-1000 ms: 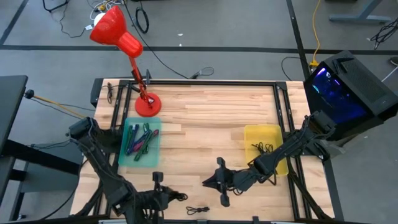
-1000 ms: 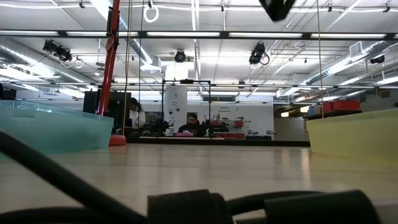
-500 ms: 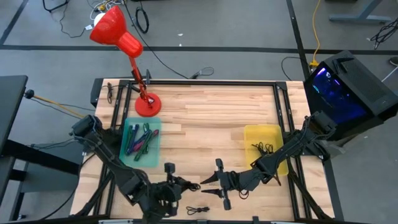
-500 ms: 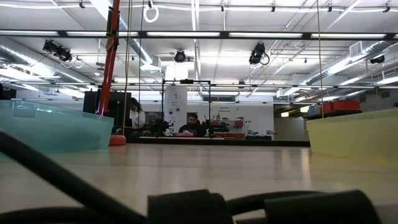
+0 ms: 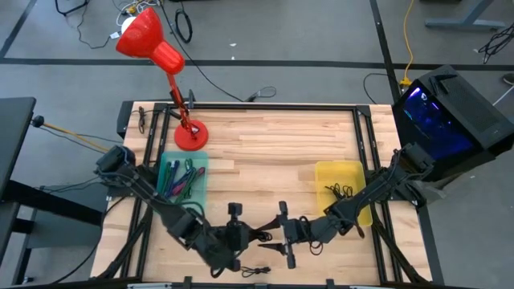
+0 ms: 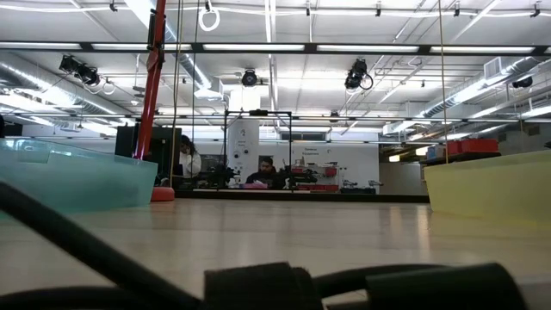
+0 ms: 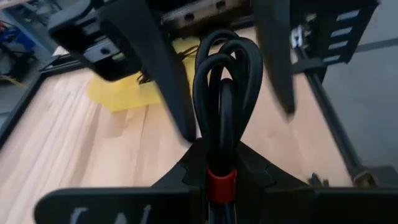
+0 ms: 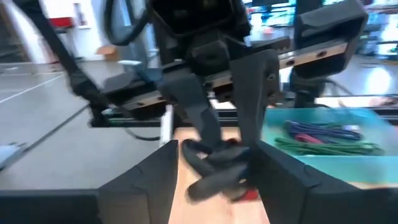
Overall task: Pick & Place USB Port
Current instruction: Put the black charger cable into the yellow bin
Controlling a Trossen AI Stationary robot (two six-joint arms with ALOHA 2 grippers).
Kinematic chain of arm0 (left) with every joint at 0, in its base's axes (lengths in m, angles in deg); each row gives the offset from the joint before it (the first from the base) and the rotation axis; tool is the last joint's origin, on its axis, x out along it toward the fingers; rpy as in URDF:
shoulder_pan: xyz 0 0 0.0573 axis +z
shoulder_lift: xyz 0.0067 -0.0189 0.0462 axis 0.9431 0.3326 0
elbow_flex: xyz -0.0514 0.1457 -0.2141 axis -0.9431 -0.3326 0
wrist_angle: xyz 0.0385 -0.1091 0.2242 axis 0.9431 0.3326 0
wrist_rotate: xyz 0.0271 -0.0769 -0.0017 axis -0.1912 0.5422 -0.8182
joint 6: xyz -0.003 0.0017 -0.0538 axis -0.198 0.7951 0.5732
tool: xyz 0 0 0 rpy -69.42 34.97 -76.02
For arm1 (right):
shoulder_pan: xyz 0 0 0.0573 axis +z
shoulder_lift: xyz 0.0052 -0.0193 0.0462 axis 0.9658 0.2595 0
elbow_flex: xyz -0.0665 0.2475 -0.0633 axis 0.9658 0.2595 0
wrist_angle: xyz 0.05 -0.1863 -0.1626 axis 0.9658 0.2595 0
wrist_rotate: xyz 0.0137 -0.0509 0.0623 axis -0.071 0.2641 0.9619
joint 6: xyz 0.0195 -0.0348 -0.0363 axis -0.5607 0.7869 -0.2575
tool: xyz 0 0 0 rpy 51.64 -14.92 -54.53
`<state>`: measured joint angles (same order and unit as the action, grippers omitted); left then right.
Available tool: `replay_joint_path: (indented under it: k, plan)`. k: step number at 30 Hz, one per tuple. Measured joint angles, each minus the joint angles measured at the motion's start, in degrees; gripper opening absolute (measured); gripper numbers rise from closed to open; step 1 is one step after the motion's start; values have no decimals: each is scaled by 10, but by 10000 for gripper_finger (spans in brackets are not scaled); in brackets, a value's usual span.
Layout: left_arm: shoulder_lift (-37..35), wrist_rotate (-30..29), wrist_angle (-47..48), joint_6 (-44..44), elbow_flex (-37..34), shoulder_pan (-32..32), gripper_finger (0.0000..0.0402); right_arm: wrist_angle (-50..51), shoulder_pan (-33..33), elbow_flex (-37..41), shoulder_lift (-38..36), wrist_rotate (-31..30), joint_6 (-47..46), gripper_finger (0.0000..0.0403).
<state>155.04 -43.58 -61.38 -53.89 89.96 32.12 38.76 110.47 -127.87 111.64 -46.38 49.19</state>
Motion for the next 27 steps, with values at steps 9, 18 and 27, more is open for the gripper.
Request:
replay_joint_path:
  k: [9, 18, 27]
  plan:
    - [0, 5, -11, -19, -1, 7, 45, 9, 1, 0, 0, -28, 9, 41]
    - [0, -13, 44, -5, 0, -1, 154, 98, 5, 0, -28, -110, -28, 41]
    - [-12, -45, 268, 157, 0, -25, 171, 412, 32, 0, -159, -220, -224, 41]
